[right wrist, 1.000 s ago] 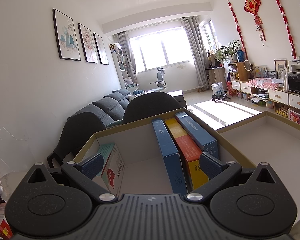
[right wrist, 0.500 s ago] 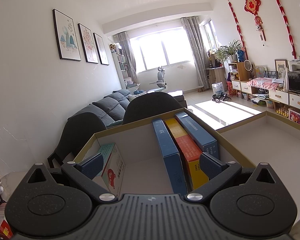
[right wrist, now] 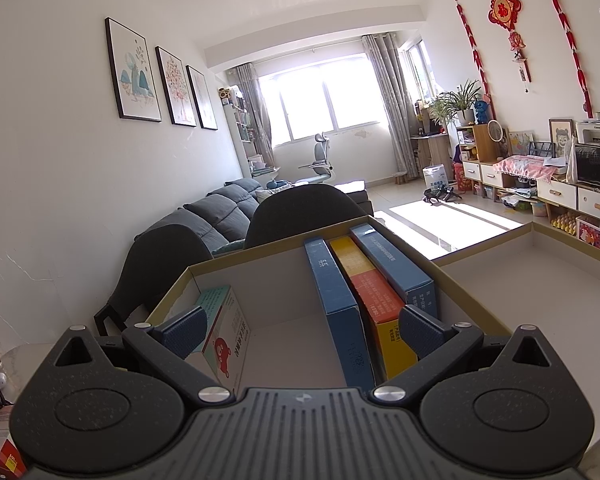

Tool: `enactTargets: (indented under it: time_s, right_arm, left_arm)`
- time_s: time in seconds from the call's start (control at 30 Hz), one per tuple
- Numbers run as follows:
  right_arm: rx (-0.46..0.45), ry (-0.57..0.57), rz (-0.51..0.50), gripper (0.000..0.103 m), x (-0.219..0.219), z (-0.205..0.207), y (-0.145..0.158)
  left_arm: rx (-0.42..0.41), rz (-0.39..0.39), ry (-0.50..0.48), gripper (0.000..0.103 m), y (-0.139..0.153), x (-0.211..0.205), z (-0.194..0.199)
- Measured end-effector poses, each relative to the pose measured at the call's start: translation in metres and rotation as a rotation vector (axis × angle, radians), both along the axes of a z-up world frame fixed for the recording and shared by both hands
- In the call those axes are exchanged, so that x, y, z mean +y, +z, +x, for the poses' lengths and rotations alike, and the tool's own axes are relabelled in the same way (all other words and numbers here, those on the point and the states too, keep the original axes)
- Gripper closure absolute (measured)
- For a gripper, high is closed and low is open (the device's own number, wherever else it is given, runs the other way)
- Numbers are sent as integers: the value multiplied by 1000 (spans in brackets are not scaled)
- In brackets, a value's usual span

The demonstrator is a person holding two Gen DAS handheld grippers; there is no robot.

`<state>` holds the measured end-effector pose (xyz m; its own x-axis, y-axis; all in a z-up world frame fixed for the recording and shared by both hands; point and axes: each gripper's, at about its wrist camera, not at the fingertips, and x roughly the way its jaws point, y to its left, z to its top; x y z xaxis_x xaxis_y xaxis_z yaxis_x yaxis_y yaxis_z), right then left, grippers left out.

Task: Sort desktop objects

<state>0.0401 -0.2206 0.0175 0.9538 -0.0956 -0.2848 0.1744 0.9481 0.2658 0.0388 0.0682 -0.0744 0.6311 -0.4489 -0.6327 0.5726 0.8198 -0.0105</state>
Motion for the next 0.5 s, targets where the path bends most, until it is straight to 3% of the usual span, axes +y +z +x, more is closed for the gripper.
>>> enactTargets:
  time_s: [0.5]
  right_arm:
    - [-1, 1, 2, 1, 0, 0, 1]
  left_arm:
    - [0, 0, 0, 0, 0, 0, 0]
